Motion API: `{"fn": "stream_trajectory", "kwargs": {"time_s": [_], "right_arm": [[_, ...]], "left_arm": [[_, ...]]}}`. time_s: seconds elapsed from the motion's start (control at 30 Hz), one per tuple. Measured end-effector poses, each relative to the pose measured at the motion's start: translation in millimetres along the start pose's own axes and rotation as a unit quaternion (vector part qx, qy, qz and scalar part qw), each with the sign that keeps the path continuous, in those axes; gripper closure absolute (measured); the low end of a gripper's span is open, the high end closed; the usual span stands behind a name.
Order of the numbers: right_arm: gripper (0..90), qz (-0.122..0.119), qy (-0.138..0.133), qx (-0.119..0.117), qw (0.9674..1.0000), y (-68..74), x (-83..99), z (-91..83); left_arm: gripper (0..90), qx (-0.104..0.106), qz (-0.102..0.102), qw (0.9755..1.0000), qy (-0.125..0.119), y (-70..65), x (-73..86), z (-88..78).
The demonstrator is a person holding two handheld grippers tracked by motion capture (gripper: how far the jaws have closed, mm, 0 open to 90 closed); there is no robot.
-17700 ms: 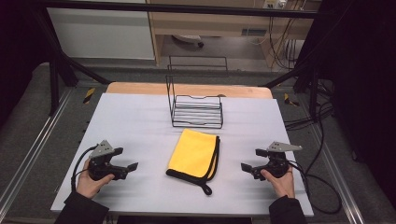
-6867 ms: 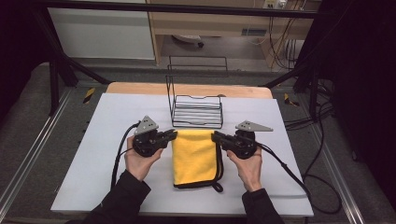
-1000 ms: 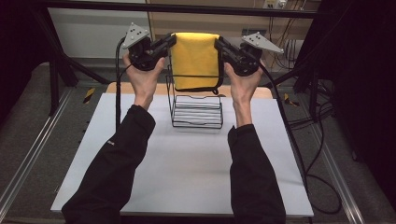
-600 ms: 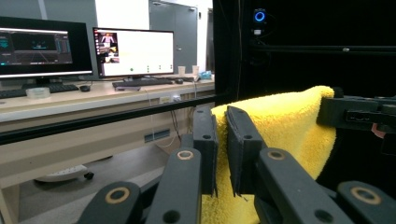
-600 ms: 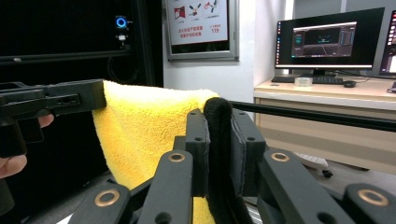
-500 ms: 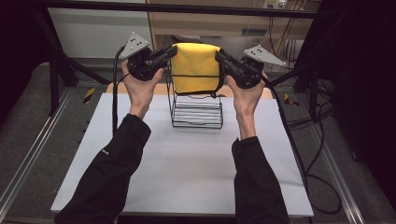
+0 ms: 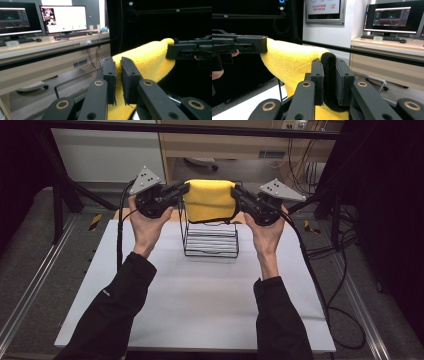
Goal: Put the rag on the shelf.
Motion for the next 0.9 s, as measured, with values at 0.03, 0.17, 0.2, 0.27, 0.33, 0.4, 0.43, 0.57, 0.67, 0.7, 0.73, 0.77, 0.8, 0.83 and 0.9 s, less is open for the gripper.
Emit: {"fn": "stream_trajectory", "kwargs": {"time_s": [0.03, 0.17, 0.2, 0.27, 0.33, 0.4, 0.43, 0.57, 0.67, 0.7, 0.73, 0.77, 0.8, 0.83, 0.9], "right_arm": [[79.2, 0.0, 0.004, -0.001, 1.0, 0.6, 1.9, -0.9], [79.0, -0.006, 0.019, -0.009, 0.9998, 3.1, 9.3, -4.0], [78.9, -0.007, 0.024, -0.012, 0.9996, 3.5, 11.2, -4.6], [78.8, -0.011, 0.034, -0.018, 0.9992, 4.4, 15.0, -6.0], [78.9, -0.017, 0.042, -0.019, 0.9988, 5.1, 17.9, -7.5], [78.9, -0.022, 0.047, -0.022, 0.9984, 5.5, 20.6, -8.1], [79.0, -0.023, 0.049, -0.022, 0.9983, 5.8, 21.8, -8.1], [79.2, -0.032, 0.055, -0.027, 0.9976, 6.3, 26.1, -8.2], [79.3, -0.036, 0.056, -0.031, 0.9973, 6.8, 28.3, -8.3], [79.3, -0.039, 0.058, -0.03, 0.9971, 6.8, 29.0, -7.7], [79.3, -0.04, 0.061, -0.031, 0.9969, 7.0, 29.8, -7.4], [79.3, -0.04, 0.063, -0.031, 0.9967, 7.4, 30.3, -7.2], [79.3, -0.046, 0.063, -0.032, 0.9965, 7.3, 30.7, -6.9], [79.2, -0.048, 0.062, -0.032, 0.9964, 7.5, 31.0, -7.0], [79.1, -0.048, 0.063, -0.033, 0.9963, 7.5, 31.7, -7.5]], "left_arm": [[81.9, 0.0, 0.002, 1.0, 0.003, -1.4, 1.3, -0.6], [81.4, 0.005, 0.003, 0.9997, 0.025, -5.6, 6.5, -2.9], [81.3, 0.005, 0.001, 0.9996, 0.029, -6.7, 8.1, -3.1], [81.0, 0.006, -0.001, 0.9992, 0.038, -8.1, 11.7, -3.4], [80.9, 0.008, 0.0, 0.9989, 0.045, -9.3, 15.3, -3.7], [80.7, 0.011, -0.003, 0.9987, 0.05, -10.9, 18.0, -4.3], [80.6, 0.012, -0.003, 0.9986, 0.052, -11.5, 18.9, -4.9], [78.0, 0.026, -0.012, 0.997, 0.072, -10.6, 18.4, -8.9], [76.3, 0.024, -0.024, 0.9969, 0.071, -4.6, 5.7, -17.7], [77.8, 0.02, -0.026, 0.9972, 0.068, -2.0, -0.5, -19.9], [79.5, 0.012, -0.029, 0.9972, 0.067, 0.8, -6.5, -20.8], [81.0, 0.009, -0.031, 0.9969, 0.072, 3.6, -11.6, -20.6], [84.6, 0.01, -0.038, 0.996, 0.08, 5.5, -15.5, -18.7], [86.8, 0.015, -0.045, 0.995, 0.088, 6.4, -18.2, -15.6], [89.4, 0.027, -0.06, 0.9915, 0.112, 6.0, -18.9, -8.1]]}}
Point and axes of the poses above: each handheld gripper's, and its own axes: z roughly forward along the jaws, x roughly out of its underside, y roughly to its left, the point moved 5 cm from there along z, roughly forward along the jaws, and after that the axes turned 9 degrees about y, right-handed, at the moved point
